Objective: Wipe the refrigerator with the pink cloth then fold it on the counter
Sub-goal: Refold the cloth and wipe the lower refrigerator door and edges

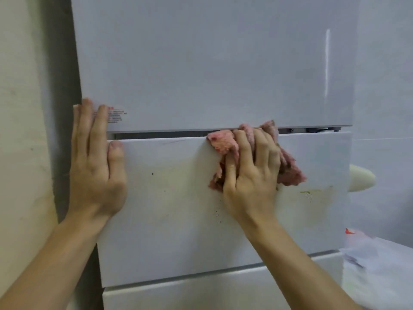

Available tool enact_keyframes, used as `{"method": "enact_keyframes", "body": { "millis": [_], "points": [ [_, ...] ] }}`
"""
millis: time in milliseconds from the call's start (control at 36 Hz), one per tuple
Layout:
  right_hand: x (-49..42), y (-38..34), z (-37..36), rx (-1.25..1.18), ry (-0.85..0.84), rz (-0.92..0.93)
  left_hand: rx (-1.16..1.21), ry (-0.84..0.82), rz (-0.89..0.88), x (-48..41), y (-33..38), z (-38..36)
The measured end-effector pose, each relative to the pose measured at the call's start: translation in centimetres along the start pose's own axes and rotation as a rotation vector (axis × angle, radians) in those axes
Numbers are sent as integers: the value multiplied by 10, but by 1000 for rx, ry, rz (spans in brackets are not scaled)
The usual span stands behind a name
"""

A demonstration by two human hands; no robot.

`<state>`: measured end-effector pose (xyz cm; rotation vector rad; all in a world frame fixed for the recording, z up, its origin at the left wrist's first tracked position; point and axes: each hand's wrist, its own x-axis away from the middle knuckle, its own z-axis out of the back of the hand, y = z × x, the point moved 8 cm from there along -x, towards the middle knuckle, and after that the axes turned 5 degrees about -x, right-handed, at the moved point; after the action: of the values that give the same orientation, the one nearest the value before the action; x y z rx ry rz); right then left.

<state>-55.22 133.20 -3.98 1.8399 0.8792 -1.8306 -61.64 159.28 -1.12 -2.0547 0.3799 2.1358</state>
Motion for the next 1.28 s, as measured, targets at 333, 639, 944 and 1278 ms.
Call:
{"method": "enact_keyframes", "body": {
  "millis": [333,639,944,1278],
  "points": [
    [-5,1,6,44,-104,209,27,10,19,2,2,1],
    [20,-20,-16,65,-7,-95,142,5,30,9,-2,3],
    [38,-159,-78,-161,-179,221,288,-49,34,8,-8,8],
    [27,-61,-35,23,-79,-2,267,-122,105,22,-13,8]
  ]
}}
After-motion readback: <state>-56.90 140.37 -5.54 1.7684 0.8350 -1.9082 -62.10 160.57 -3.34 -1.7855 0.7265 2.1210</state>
